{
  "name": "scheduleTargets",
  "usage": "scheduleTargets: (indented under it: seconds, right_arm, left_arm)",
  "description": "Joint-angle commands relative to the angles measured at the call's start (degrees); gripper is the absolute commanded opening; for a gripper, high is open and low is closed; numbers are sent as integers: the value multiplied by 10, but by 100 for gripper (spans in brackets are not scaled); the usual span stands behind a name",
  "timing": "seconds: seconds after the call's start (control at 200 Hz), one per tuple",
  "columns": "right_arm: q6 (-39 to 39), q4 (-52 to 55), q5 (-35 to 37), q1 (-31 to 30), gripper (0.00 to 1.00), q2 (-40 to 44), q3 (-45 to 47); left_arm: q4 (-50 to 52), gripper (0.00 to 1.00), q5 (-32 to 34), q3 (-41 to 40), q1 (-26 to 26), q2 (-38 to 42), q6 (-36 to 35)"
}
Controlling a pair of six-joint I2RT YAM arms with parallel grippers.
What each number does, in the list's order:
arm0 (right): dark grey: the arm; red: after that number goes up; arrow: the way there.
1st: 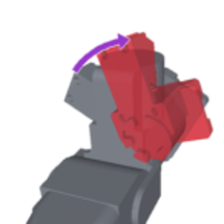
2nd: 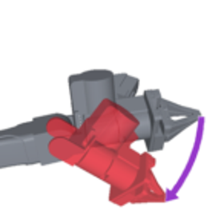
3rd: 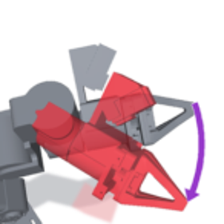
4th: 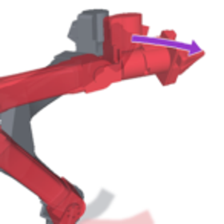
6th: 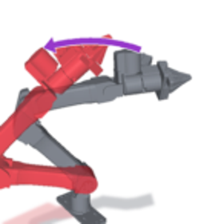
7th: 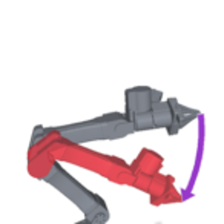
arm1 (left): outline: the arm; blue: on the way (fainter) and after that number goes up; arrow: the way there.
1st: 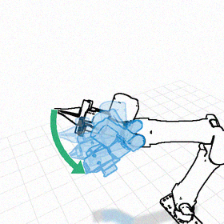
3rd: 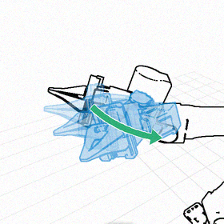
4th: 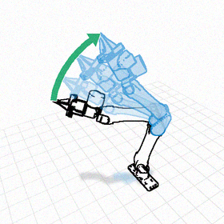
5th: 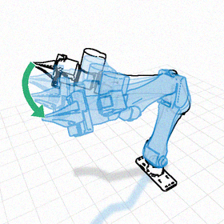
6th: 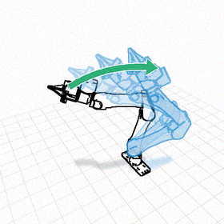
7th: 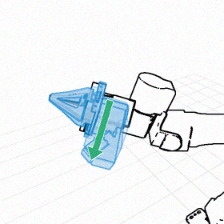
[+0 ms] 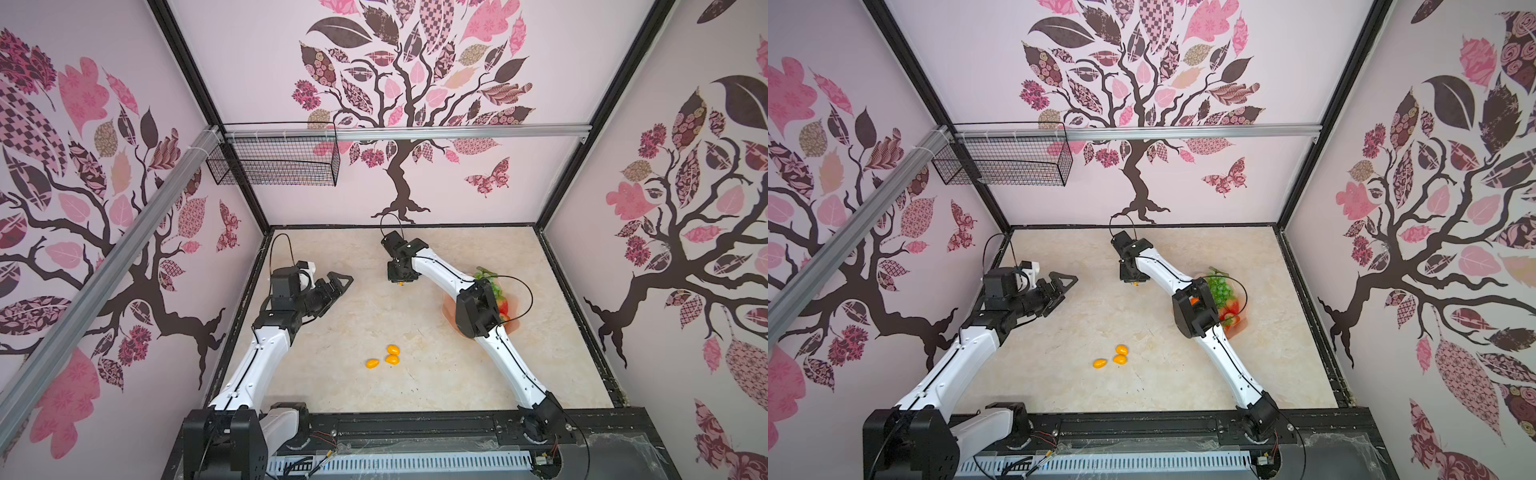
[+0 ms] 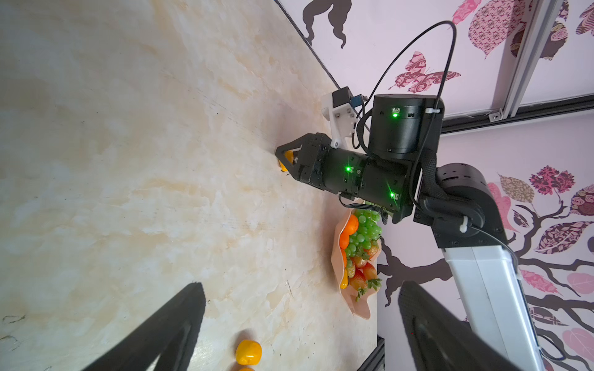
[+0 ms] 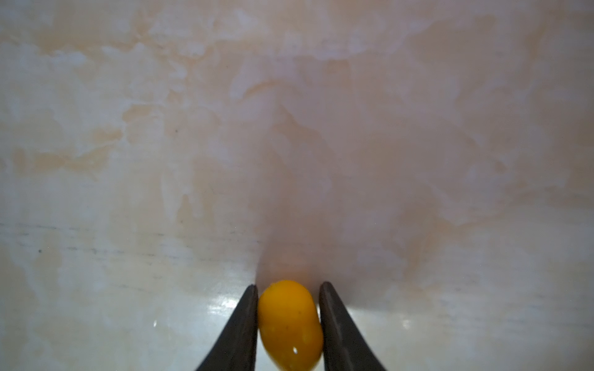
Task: Arrange fruit in a fruit bowl
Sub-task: Pick up the fruit from the top-center of the table, then place the fruit in the fruit bowl.
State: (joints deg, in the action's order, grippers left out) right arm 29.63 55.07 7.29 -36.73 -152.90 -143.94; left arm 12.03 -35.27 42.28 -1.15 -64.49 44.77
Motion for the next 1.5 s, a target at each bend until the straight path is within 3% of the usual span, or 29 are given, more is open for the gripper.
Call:
scheduleTargets:
  seconds: [0.0,0.29,0.455,0.67,0.95,1.265,1.495]
  right_arm:
    - [-4,14,-7,-3,32,-14,9]
    - [-6,10,-25,-3,29,14,21]
    - [-12,-3,-31,-3,28,74,63]
    - [-14,-41,-47,-2,28,201,190]
    - [-6,-122,-58,-2,27,390,444]
    - [-3,-146,-51,10,27,576,655]
    - [4,-135,-48,63,27,701,774]
  left_arm:
    - [-16,98,-7,-9,2,10,-3]
    - [-10,98,-17,-3,-12,10,-7]
    - [7,98,-4,0,-39,27,-12]
    - [21,98,17,-3,-90,46,-11]
    - [19,98,24,-23,-130,70,-2]
    - [-8,98,91,-13,-274,42,-2]
    - [-23,98,135,15,-359,-4,-9]
